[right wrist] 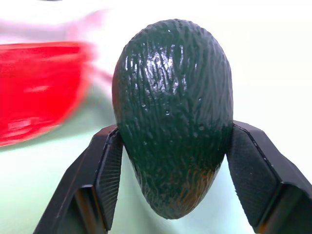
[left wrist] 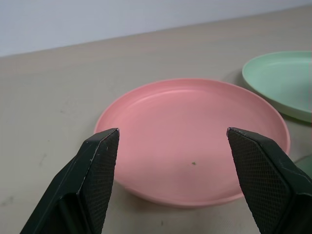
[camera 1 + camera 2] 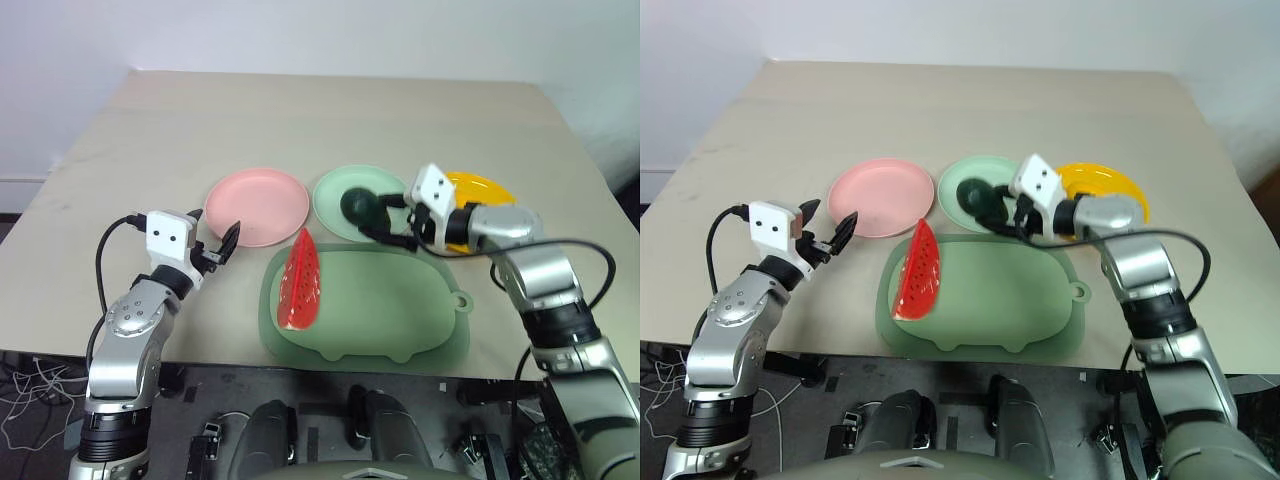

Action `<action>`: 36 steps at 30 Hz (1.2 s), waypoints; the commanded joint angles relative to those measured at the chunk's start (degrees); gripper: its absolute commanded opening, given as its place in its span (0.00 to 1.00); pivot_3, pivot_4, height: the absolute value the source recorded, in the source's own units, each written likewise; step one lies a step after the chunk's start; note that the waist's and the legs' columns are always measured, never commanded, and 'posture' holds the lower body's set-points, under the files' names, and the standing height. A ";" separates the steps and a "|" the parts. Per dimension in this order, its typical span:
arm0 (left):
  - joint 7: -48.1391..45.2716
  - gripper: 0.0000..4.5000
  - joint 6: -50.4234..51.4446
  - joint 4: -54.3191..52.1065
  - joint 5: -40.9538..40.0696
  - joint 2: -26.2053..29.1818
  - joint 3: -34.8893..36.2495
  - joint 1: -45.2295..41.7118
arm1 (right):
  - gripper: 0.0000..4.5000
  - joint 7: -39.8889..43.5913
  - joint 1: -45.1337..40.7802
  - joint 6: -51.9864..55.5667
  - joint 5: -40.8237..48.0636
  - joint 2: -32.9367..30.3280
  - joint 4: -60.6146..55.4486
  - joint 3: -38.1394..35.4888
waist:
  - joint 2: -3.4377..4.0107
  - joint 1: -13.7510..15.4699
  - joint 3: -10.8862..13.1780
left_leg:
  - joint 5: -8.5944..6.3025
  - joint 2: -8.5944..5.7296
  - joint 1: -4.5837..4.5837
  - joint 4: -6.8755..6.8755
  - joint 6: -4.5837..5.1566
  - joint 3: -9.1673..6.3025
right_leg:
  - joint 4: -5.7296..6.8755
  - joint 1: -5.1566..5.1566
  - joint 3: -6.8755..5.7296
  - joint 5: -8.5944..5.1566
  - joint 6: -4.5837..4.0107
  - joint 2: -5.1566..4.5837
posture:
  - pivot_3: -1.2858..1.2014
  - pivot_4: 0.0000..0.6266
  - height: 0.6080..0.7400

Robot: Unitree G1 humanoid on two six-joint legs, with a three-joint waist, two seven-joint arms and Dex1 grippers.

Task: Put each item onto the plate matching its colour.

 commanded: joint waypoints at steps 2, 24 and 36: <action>0.14 0.82 -0.92 -2.28 0.25 -0.06 0.06 -0.44 | 0.65 -3.58 -6.93 -8.03 -6.18 2.77 16.10 1.45 | 0.00 -0.01 0.00 | 0.00 -0.01 -0.02 -0.01 0.00 0.06 | -0.01 -0.01 0.00 0.00 0.00 0.00 | 0.52 0.24 1.00; 8.68 1.00 40.14 -27.65 -15.56 -4.44 -5.46 -10.65 | 1.00 -5.22 0.68 -15.06 -6.15 -1.42 5.64 -6.38 | 0.04 0.16 0.02 | 0.06 0.07 -0.02 0.00 -0.11 -0.12 | 0.02 0.06 0.00 0.02 0.03 -0.05 | 0.52 0.24 1.00; 16.67 1.00 72.92 -30.05 -21.85 -14.20 -2.64 -22.41 | 1.00 -7.11 2.87 -12.72 -6.91 -1.15 2.50 -6.15 | 0.04 -0.23 0.03 | 0.20 -0.05 0.04 -0.02 -0.35 -0.17 | 0.00 0.10 0.02 0.01 0.03 0.04 | 0.52 0.24 1.00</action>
